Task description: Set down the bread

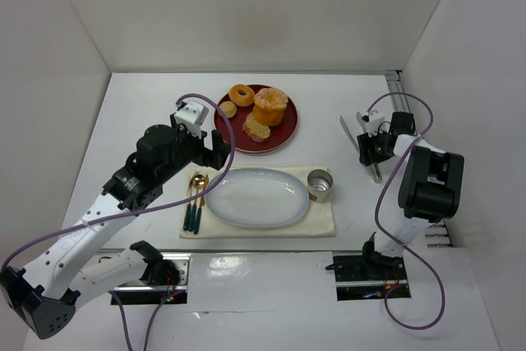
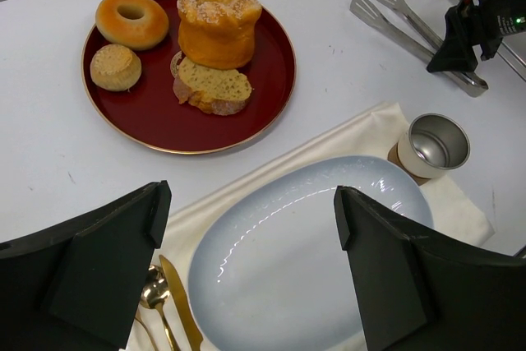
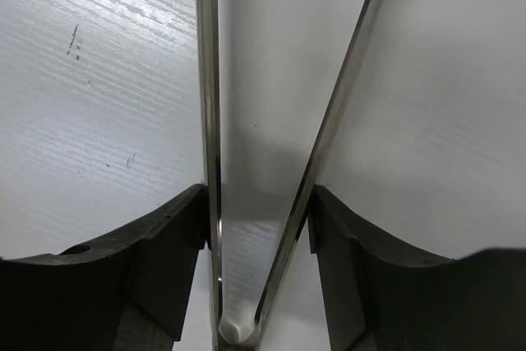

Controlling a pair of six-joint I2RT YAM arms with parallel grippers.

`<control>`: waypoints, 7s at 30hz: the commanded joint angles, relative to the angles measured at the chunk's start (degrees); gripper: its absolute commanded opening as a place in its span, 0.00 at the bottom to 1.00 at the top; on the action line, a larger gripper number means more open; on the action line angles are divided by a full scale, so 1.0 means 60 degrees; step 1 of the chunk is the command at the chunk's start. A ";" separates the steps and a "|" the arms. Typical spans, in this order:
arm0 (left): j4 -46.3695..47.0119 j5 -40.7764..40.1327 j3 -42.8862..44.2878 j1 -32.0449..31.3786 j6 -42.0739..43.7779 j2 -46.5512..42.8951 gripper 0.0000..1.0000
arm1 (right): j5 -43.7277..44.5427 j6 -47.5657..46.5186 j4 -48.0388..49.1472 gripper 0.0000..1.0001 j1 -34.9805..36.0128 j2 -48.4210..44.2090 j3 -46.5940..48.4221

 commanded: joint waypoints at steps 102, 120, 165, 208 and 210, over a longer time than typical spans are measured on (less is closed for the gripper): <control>0.0643 -0.0681 -0.0266 -0.0046 0.0228 -0.0648 1.00 | 0.0992 0.0950 -0.1644 0.58 0.7315 -0.0161 0.3286; 0.0731 -0.0681 -0.0266 -0.0046 0.0228 -0.0648 1.00 | 0.2574 0.0554 -0.2113 0.58 0.7799 -0.0161 0.3491; 0.0731 -0.0681 -0.0266 -0.0046 0.0228 -0.0736 1.00 | 0.5621 -0.0017 -0.0488 0.56 0.9278 -0.1889 0.1646; 0.0731 -0.0769 -0.0266 -0.0046 0.0228 -0.0736 1.00 | 0.4817 0.0172 -0.1321 0.03 0.9278 -0.2490 0.2173; 0.0731 -0.0769 -0.0266 -0.0046 0.0228 -0.0736 1.00 | 0.4699 0.0173 -0.1409 0.03 0.9278 -0.2694 0.2260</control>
